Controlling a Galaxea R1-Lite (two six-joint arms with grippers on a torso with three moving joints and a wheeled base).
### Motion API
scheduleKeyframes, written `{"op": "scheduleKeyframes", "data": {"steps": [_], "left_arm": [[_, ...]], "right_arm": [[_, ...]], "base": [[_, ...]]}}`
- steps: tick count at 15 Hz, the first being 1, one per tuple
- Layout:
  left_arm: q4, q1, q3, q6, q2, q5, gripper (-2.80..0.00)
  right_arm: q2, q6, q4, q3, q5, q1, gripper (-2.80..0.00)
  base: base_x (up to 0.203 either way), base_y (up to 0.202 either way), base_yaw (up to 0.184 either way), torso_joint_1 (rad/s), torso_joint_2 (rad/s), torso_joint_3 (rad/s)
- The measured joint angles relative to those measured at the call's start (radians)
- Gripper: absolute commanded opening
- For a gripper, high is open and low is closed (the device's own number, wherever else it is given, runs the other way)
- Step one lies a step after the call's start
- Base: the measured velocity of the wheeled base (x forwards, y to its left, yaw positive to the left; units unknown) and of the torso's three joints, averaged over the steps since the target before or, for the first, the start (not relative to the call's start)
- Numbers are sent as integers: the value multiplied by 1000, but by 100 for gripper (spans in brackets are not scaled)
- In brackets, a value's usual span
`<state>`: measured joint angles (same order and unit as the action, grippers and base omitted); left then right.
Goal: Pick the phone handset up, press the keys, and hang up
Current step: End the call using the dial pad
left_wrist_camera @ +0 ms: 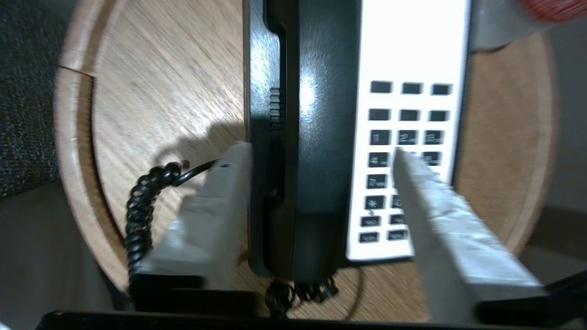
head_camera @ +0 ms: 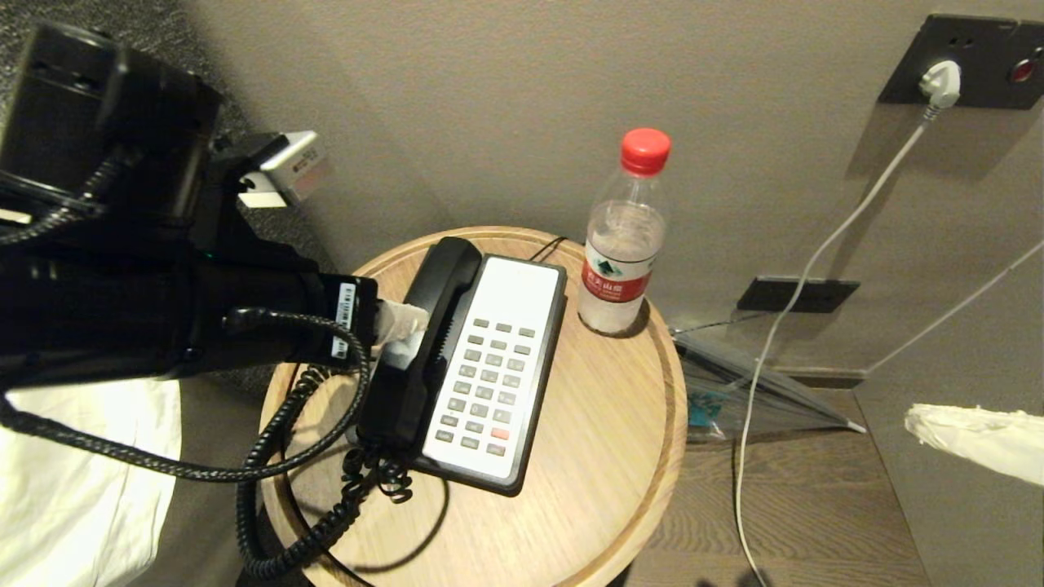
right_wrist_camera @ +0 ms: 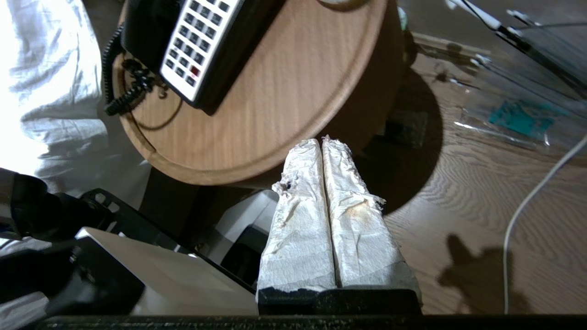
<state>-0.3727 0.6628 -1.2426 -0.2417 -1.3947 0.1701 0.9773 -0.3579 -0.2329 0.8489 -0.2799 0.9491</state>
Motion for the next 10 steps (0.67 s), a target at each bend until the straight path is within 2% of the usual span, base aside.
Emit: {"op": "scheduleKeyframes", "data": {"steps": [4,7,10], "left_arm": [[-10,0,7,-74,127,-14,-280],[-20,-1,35,-152,242,-26,-280],[-21,-16,59,-169,331,-30,-280]], "right_arm": [[115,1,-4,108,18,6,-280],[267,4,-28,260,26,31,-280],[435,4,-46,385,33,74,-280]], "base": [[0,0,0,0,0,0],[0,0,0,0,0,0],[0,0,0,0,0,0]]}}
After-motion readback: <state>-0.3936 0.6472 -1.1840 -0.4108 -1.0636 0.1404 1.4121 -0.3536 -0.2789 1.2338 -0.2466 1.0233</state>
